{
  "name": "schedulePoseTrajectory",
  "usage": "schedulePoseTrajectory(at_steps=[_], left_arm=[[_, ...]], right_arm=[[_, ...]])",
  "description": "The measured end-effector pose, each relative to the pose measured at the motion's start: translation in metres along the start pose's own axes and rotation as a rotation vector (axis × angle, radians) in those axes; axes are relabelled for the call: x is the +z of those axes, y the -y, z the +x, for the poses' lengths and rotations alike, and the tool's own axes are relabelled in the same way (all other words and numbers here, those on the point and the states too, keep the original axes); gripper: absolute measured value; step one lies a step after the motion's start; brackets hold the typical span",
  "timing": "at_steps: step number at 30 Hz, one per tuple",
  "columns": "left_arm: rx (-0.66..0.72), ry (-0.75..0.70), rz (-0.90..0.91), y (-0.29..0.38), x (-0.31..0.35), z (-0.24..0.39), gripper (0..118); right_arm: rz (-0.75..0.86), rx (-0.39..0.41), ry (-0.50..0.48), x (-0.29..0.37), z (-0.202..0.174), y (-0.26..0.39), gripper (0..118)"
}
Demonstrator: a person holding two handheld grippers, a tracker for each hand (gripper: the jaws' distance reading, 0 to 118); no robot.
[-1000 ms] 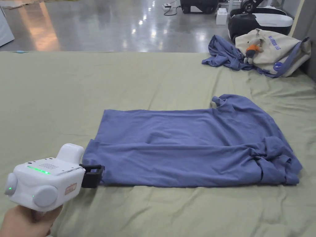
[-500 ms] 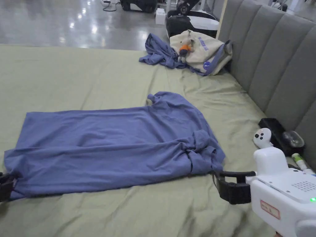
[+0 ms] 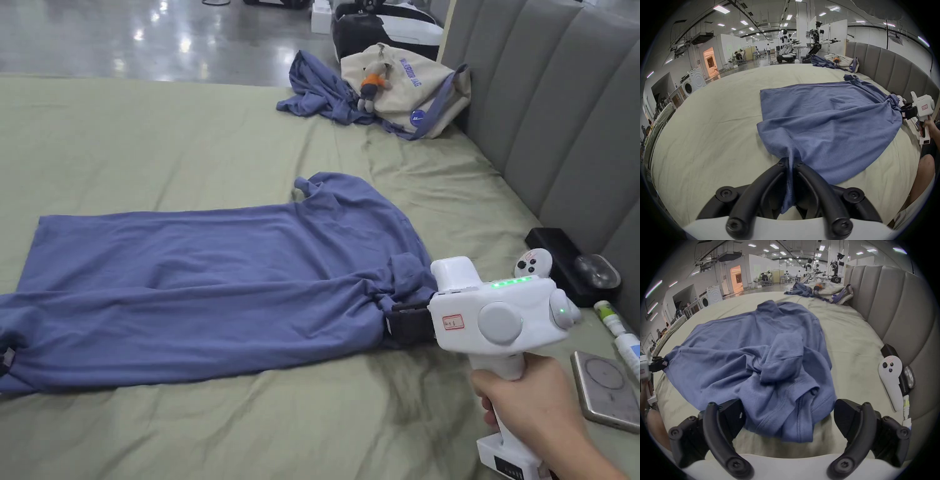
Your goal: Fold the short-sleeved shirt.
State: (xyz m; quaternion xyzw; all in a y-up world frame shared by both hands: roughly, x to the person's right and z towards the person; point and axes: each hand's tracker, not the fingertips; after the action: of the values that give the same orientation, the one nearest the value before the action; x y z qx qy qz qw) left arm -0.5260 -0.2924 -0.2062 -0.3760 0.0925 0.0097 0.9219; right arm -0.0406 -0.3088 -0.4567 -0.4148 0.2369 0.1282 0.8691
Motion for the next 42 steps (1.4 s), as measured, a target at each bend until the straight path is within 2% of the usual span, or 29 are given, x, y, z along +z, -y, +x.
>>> schedulePoseTrajectory(at_steps=[2, 3, 5, 6, 8, 10, 15, 18, 23, 30, 36, 37, 38, 39, 40, 41, 42], left_arm=[[0.004, -0.001, -0.004, -0.001, -0.001, 0.000, 6], [0.008, 0.000, -0.004, -0.001, -0.002, -0.002, 6], [0.009, 0.000, -0.004, -0.002, -0.001, 0.000, 6], [0.010, 0.001, -0.004, -0.002, -0.002, -0.002, 6], [0.030, 0.015, -0.003, -0.004, -0.001, -0.006, 6], [0.045, 0.025, -0.005, -0.006, 0.001, -0.011, 6], [0.056, 0.048, 0.033, -0.007, 0.024, -0.012, 6], [0.052, 0.064, 0.050, -0.003, 0.041, -0.008, 6], [0.062, 0.091, 0.053, 0.018, 0.076, -0.004, 6], [0.083, 0.146, 0.019, 0.057, 0.122, -0.007, 6], [0.072, 0.110, 0.021, 0.083, 0.108, 0.004, 6], [0.065, 0.087, 0.031, 0.086, 0.106, 0.005, 6], [0.060, 0.077, 0.039, 0.089, 0.103, 0.006, 6], [0.049, 0.050, 0.081, 0.094, 0.107, 0.009, 17], [0.027, -0.013, 0.119, 0.097, 0.111, 0.011, 44], [0.011, -0.058, 0.165, 0.099, 0.119, 0.013, 76], [-0.008, -0.098, 0.248, 0.097, 0.131, 0.014, 85]], right_arm=[[0.020, 0.049, -0.002, 0.006, -0.007, 0.001, 33], [0.029, 0.088, 0.019, 0.008, -0.014, 0.001, 23], [0.029, 0.129, 0.054, 0.009, -0.026, 0.001, 21], [0.015, 0.149, 0.031, 0.006, -0.029, 0.000, 20], [0.023, 0.138, 0.020, 0.005, -0.022, -0.003, 18], [0.017, 0.071, -0.033, 0.009, -0.011, -0.007, 17], [0.054, 0.063, -0.083, 0.053, 0.000, -0.008, 16], [0.038, 0.016, -0.170, 0.072, 0.004, -0.003, 16], [0.052, 0.042, -0.166, 0.112, -0.003, 0.033, 16], [0.015, -0.013, -0.193, 0.152, 0.003, 0.104, 16], [0.028, 0.000, -0.169, 0.134, -0.002, 0.132, 16], [0.022, -0.002, -0.165, 0.130, -0.002, 0.134, 18], [0.018, 0.010, -0.140, 0.127, -0.004, 0.138, 27], [0.018, 0.035, -0.089, 0.128, -0.007, 0.142, 56], [0.032, 0.048, -0.055, 0.132, -0.008, 0.145, 78], [0.081, 0.063, -0.033, 0.140, -0.007, 0.148, 89], [0.173, 0.075, -0.007, 0.157, -0.007, 0.146, 90]])
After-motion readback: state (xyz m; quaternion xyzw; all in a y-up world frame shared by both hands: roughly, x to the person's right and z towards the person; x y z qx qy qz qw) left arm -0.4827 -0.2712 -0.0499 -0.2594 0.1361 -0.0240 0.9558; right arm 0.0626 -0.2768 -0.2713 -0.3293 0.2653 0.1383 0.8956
